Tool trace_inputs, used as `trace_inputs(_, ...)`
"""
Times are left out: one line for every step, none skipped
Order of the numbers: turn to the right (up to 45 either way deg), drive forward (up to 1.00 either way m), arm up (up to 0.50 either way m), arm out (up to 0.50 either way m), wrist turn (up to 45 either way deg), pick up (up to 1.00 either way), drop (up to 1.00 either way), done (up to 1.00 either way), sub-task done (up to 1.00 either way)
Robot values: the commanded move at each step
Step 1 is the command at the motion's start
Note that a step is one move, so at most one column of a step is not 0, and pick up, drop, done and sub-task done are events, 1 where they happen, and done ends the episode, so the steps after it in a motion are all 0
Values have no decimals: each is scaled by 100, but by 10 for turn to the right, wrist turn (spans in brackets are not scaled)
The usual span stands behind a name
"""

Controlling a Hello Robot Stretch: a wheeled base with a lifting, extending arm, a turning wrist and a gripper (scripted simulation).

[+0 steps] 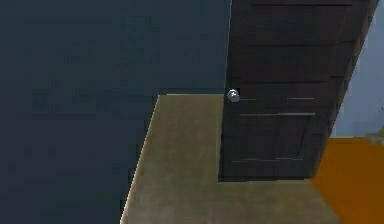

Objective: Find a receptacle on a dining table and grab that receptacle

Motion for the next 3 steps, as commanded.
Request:
trace_inputs(450,0,0,0,0,0,0,0,0)
trace_inputs(300,0,0,0,0,0,0,0,0)
trace_inputs(0,55,0,0,0,0,0,0,0)
